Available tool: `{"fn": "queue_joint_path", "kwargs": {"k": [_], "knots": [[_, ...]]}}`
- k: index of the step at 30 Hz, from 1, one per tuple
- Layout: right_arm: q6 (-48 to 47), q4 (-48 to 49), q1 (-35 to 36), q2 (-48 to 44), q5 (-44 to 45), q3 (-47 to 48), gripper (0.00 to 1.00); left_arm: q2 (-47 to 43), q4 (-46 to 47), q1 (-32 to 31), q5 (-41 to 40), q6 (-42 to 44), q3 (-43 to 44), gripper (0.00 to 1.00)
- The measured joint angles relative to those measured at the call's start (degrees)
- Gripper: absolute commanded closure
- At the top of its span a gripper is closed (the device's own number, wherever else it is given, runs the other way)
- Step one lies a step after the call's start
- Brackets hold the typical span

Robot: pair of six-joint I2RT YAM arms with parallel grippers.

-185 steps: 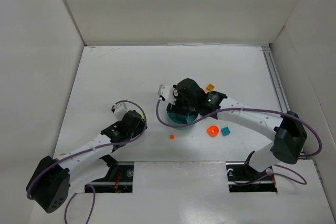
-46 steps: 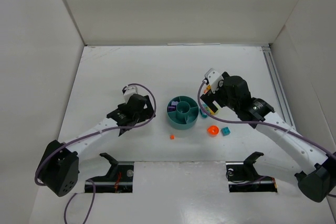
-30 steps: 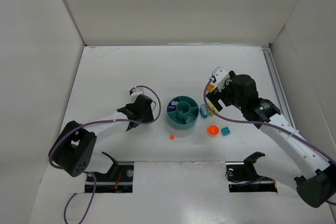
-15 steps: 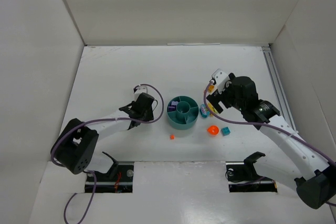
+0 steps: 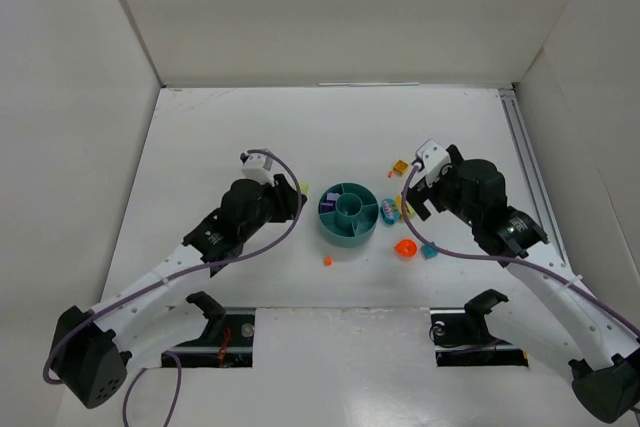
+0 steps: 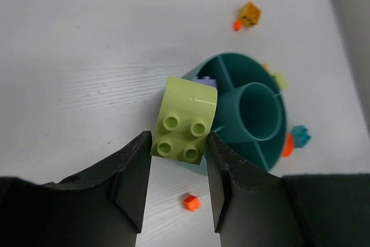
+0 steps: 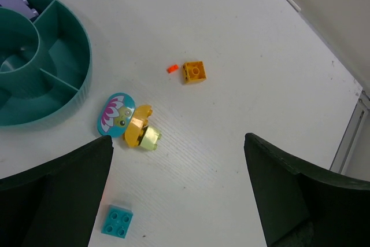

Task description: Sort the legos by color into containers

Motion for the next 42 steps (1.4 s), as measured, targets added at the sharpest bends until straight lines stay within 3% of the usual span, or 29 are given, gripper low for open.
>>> {"fn": "queue_joint_path", "kwargs": {"k": [7,17,28,42], "knots": [[0.1,1.5,0.0,-1.8,-1.0,-1.7,0.00,-3.3,9.1,-3.0,6.3,-7.5,-5.8,0.71],[0.2,2.0,0.0,-1.9,-1.5,-2.1,0.00,-2.1,13.2,-9.7,3.7,-16.2,-6.8,0.71],[-0.5,2.1,-0.1,-1.9,-1.8,-2.4,0.00,0.5,15.5,-10.8,1.7,-19.2,-6.8,0.63],[-0.9,2.0,-0.5,-3.0,-1.8,-2.7,0.00,5.7,16.5,-13.0,1.0,-20.2,-6.8,0.60]]}}
